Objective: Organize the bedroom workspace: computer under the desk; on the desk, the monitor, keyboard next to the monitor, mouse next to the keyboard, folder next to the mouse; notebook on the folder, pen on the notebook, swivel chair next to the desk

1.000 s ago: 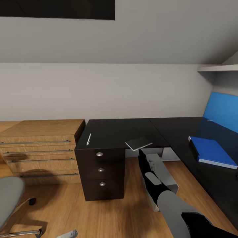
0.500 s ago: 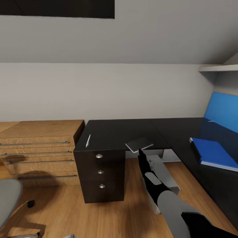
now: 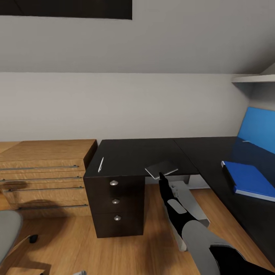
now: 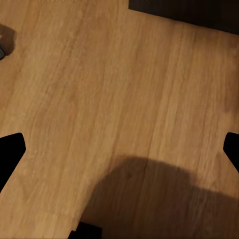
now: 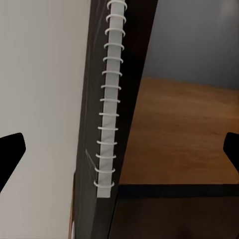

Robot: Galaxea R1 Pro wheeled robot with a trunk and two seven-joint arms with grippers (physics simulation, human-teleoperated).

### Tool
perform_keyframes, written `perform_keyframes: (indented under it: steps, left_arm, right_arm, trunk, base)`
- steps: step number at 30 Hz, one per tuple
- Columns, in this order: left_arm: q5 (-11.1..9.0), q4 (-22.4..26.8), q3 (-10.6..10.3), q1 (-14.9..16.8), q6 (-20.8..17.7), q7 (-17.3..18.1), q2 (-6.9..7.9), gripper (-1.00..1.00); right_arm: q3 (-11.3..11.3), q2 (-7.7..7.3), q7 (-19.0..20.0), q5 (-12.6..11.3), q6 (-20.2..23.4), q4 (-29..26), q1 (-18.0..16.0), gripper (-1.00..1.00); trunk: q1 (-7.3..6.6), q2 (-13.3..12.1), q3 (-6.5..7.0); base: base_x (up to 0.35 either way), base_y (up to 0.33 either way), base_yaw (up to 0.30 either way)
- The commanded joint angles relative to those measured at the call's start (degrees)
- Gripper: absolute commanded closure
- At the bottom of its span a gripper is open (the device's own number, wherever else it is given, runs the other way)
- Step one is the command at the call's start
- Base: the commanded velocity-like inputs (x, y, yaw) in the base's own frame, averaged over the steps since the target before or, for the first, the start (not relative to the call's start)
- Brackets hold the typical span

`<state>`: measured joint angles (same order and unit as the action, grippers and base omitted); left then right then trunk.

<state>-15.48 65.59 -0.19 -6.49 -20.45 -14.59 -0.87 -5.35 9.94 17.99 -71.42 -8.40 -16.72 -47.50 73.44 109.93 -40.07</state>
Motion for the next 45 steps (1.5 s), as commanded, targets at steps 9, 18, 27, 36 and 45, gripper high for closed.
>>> perform_keyframes:
  steps: [9, 18, 27, 36, 45]
  left_arm:
    - [-0.6, 0.08, -0.03, 0.01, -0.17, -0.43, 0.0, -1.0]
    - [-0.6, 0.06, 0.01, 0.0, -0.2, -0.4, 0.0, -1.0]
    - [-0.66, 0.06, 0.01, -0.01, -0.2, -0.32, 0.01, -1.0]
    - [-0.69, 0.06, 0.01, -0.01, -0.21, -0.31, 0.02, -1.0]
    - [-0.69, 0.06, 0.01, -0.01, -0.21, -0.34, 0.0, -1.0]
  right_arm:
    - [-0.44, 0.05, 0.31, -0.3, 0.54, 0.1, -0.05, -1.0]
    - [-0.44, 0.05, 0.3, -0.3, 0.99, 0.11, -0.05, -1.0]
    - [-0.44, 0.05, 0.3, -0.3, 1.02, 0.11, -0.05, -1.0]
    - [-0.47, 0.05, 0.32, -0.3, 1.02, 0.04, -0.05, -1.0]
    - [-0.54, 0.05, 0.33, -0.3, 1.02, -0.06, -0.05, -1.0]
  trunk:
    - [0.0, 0.02, -0.05]
    - [0.0, 0.02, -0.05]
    - [0.0, 0.02, -0.05]
    - [0.0, 0.02, -0.05]
    - [0.0, 0.02, -0.05]
  base:
    - [0.087, 0.011, 0.0]
    - [0.119, 0.022, 0.0]
    - [0.076, 0.05, 0.0]
    - [0.039, 0.027, 0.0]
    - [0.005, 0.003, 0.0]
